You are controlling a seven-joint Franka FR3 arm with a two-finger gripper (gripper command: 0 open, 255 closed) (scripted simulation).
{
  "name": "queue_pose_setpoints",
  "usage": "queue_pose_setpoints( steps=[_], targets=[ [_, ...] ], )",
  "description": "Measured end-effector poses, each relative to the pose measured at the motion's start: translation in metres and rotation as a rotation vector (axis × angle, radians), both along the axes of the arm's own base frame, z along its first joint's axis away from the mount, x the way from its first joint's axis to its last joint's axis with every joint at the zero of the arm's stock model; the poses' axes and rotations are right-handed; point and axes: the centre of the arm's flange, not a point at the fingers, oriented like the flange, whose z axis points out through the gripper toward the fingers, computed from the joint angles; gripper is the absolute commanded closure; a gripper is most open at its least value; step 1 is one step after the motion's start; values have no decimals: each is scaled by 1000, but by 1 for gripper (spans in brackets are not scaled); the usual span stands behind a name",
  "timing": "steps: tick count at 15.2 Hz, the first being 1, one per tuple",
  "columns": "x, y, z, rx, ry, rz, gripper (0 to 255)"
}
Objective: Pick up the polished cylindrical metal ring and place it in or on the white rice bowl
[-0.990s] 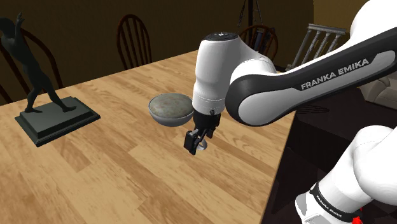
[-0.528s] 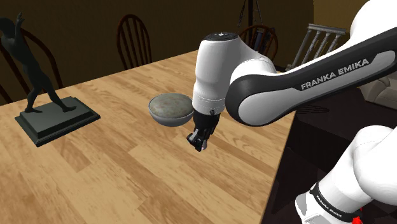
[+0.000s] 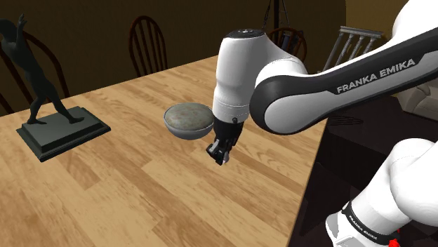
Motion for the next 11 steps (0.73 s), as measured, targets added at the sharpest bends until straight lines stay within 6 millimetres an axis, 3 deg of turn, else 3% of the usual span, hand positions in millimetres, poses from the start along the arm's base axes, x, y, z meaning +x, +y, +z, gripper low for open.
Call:
queue_pose_setpoints(
  steps=[11],
  targets=[
    [-1, 0, 57, 0, 0, 0, 255]
  ],
)
